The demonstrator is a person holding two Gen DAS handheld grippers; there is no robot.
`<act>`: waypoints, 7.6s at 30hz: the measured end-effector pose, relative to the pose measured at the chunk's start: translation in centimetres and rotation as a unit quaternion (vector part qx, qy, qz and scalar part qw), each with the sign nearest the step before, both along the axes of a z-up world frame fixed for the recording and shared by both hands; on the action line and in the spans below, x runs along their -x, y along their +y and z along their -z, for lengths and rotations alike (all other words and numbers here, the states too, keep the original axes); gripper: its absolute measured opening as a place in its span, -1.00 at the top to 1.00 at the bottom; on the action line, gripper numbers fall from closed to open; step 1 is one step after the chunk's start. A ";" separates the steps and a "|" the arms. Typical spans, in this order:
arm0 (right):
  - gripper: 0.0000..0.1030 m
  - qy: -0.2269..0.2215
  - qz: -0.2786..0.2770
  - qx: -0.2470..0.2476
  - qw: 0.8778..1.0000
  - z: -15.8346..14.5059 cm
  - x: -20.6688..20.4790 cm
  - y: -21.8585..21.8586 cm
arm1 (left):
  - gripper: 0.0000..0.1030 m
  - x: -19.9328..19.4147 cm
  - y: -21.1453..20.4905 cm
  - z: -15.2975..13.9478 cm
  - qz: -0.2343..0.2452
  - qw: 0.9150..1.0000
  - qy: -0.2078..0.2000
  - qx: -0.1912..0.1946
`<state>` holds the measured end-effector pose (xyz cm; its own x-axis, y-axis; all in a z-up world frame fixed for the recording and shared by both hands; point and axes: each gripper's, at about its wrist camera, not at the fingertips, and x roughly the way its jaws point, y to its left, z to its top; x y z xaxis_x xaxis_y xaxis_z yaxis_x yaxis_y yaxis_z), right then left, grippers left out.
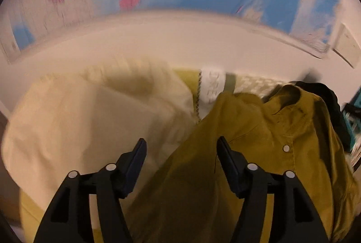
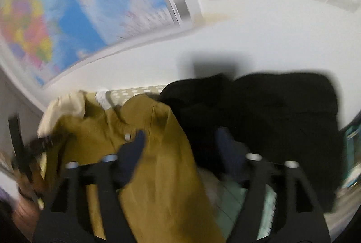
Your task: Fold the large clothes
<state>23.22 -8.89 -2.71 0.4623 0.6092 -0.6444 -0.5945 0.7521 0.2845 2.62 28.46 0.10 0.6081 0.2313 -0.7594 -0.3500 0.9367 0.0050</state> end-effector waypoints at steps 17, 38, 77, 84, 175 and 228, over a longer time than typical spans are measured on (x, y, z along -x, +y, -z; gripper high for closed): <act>0.77 -0.008 -0.109 0.209 0.972 9.7 23.7 -7.9 | -0.53 4.5 -8.4 -1.9 0.130 0.990 -0.044 0.013; -0.72 0.061 0.123 0.025 0.990 9.1 16.6 -23.2 | -0.63 5.5 -11.4 -0.1 0.184 0.982 -0.025 0.012; -0.44 0.043 -0.017 -0.008 0.999 1.0 9.2 -5.6 | -0.77 7.3 -15.4 5.6 0.362 0.925 0.112 0.027; -0.36 0.111 0.034 -0.054 0.992 6.2 5.0 -8.1 | 0.61 6.3 -16.6 7.8 0.383 0.913 0.142 -0.001; -0.56 -0.042 -0.366 -0.035 0.929 2.0 26.2 20.6 | 0.87 21.7 5.0 -2.7 0.147 0.985 -0.068 0.062; -0.47 0.060 -0.137 0.026 0.988 8.6 17.9 4.1 | -0.24 6.6 -6.2 1.7 0.197 0.979 -0.003 0.056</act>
<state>5.36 -4.75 -11.34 0.2034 0.6651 -0.7185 -0.7422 0.5834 0.3299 -3.94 22.23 -1.63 0.6374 -0.1058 -0.7632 0.0388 0.9937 -0.1054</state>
